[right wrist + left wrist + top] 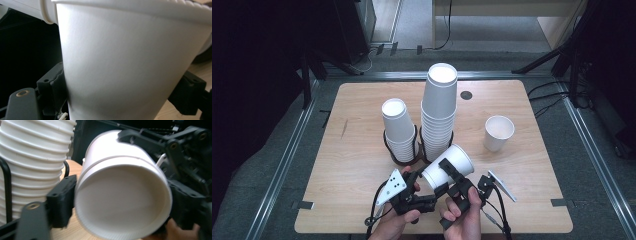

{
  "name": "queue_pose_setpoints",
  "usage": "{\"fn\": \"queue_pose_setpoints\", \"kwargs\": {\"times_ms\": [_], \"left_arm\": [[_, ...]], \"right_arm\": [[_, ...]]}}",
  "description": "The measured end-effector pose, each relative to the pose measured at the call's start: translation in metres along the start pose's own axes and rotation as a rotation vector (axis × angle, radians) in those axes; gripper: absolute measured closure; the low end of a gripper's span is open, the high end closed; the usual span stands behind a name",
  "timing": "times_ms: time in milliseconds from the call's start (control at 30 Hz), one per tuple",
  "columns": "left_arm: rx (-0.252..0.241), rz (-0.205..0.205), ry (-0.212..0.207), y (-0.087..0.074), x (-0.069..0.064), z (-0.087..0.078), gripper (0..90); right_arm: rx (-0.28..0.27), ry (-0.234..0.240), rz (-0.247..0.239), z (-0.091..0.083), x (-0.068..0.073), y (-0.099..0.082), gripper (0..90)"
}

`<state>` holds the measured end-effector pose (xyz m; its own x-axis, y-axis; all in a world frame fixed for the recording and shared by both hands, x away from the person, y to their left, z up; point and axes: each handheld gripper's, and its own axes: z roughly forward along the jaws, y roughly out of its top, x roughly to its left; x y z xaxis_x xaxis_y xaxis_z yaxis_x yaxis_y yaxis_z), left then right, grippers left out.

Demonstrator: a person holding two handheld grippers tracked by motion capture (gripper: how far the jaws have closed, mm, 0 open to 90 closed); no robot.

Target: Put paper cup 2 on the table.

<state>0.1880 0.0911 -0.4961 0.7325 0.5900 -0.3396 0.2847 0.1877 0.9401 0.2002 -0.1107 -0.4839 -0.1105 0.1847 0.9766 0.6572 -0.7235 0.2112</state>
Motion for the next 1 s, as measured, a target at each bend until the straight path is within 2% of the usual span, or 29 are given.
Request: {"fn": "queue_pose_setpoints", "kwargs": {"times_ms": [167, 433, 500, 533, 567, 667, 767, 1000], "left_arm": [[0.027, 0.018, 0.014, 0.001, 0.001, 0.000, 9.6], [0.095, 0.015, 0.046, 0.002, 0.005, -0.003, 7.6], [0.111, 0.019, 0.055, 0.002, 0.006, -0.003, 2.4], [0.117, 0.020, 0.061, 0.002, 0.007, -0.004, 2.2], [0.119, 0.020, 0.066, 0.002, 0.008, -0.004, 2.2], [0.130, 0.019, 0.076, 0.002, 0.009, -0.006, 2.1], [0.144, 0.022, 0.084, 0.002, 0.010, -0.007, 1.8], [0.165, 0.030, 0.102, 0.000, 0.012, -0.009, 1.3]], "right_arm": [[-0.023, -0.004, -0.069, -0.002, 0.003, 0.003, 15.3], [-0.093, -0.024, -0.176, -0.007, 0.006, 0.020, 15.4], [-0.114, -0.047, -0.231, -0.008, 0.007, 0.024, 15.4], [-0.116, -0.048, -0.243, -0.009, 0.008, 0.026, 15.4], [-0.130, -0.061, -0.287, -0.010, 0.009, 0.027, 15.4], [-0.142, -0.076, -0.372, -0.012, 0.012, 0.029, 15.4], [-0.162, -0.114, -0.505, -0.014, 0.015, 0.028, 15.3], [-0.163, -0.171, -0.634, -0.017, 0.014, 0.032, 15.2]]}}
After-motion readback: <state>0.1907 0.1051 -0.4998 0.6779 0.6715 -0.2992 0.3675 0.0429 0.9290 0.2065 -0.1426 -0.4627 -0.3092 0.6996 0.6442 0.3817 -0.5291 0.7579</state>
